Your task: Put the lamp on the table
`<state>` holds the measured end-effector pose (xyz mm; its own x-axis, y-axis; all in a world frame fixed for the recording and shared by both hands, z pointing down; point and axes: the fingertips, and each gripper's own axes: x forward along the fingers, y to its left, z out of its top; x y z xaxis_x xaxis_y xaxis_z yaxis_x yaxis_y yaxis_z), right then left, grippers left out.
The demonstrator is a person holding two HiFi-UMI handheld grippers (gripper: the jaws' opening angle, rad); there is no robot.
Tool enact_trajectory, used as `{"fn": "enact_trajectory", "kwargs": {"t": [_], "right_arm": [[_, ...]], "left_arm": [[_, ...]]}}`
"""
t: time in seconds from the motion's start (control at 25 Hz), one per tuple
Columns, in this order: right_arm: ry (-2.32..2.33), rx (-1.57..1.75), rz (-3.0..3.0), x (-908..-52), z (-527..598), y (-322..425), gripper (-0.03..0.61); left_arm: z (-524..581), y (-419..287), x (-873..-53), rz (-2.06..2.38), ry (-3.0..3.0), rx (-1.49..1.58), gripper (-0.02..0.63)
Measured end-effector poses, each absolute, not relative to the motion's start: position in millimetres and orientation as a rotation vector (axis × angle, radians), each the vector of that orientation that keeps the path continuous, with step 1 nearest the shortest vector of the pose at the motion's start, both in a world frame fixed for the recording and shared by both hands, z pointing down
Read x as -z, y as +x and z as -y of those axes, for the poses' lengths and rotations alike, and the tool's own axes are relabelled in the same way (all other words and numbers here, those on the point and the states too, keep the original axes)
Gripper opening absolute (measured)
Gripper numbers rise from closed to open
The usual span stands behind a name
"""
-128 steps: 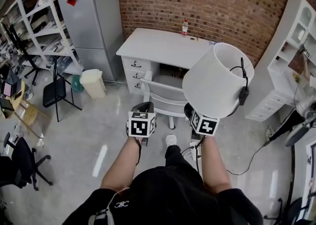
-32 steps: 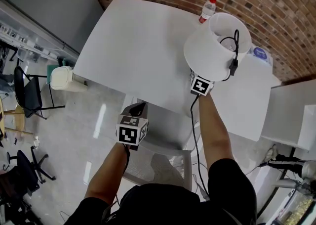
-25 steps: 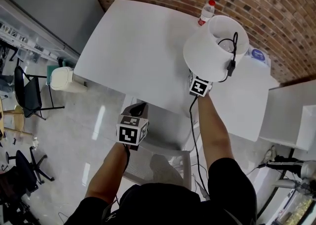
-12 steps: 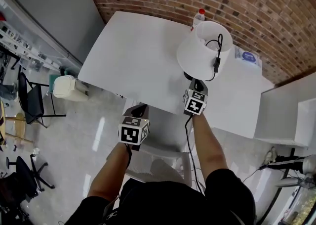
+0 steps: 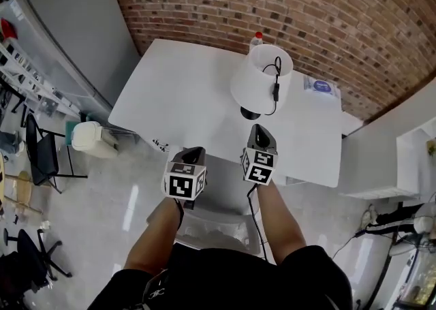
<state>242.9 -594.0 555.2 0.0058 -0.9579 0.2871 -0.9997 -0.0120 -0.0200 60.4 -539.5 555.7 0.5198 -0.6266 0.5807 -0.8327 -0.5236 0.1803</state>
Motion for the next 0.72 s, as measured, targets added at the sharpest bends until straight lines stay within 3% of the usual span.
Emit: {"fn": "enact_trajectory", "kwargs": {"t": [0.4, 0.72], "right_arm": [[2.144, -0.278, 2.135, -466.5, 529.5, 214.3, -0.002], [2.196, -0.285, 2.105, -446.2, 497.6, 212.1, -0.002]], "left_arm": [[529.0, 68.9, -499.5, 1.127, 2.474, -0.53, 0.0], [519.7, 80.7, -473.0, 1.063, 2.569, -0.483, 0.0]]}}
